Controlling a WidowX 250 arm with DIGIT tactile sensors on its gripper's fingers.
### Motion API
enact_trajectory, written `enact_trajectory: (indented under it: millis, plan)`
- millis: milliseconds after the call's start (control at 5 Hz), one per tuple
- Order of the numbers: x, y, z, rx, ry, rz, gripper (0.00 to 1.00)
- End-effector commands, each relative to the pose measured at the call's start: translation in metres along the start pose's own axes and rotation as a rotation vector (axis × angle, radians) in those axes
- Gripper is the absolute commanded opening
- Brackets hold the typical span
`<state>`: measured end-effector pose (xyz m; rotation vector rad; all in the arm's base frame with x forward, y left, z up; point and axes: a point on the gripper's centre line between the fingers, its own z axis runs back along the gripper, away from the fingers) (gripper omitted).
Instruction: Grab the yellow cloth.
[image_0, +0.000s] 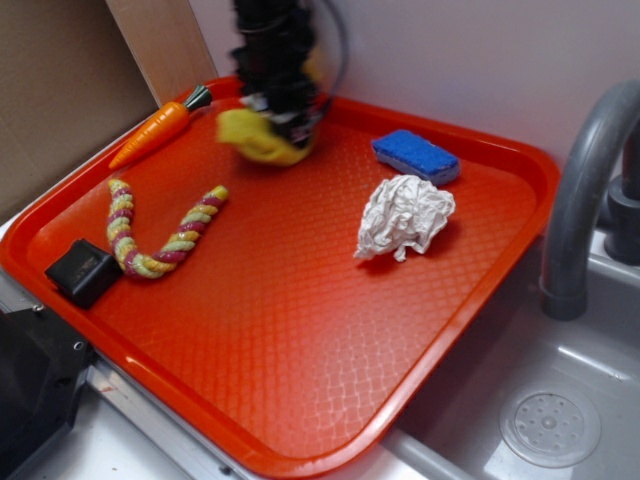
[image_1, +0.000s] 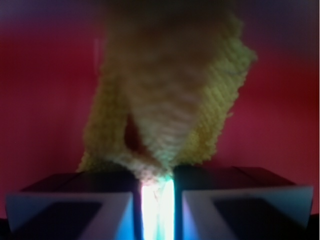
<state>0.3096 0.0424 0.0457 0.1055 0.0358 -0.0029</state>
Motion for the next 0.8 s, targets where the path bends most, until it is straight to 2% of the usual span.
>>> enact_trajectory:
  millis: [0,200,400,600]
  plan:
    - [-0.073,-0.011,0.125,0.012,-0.1,0.067,0.0]
    - [-0.087,-0.005,0.174,0.0,-0.112,0.062,0.0]
    - [-0.077,-0.01,0.193,0.008,-0.091,0.075,0.0]
    - [-0.06,-0.014,0.173,0.0,-0.046,0.106,0.0]
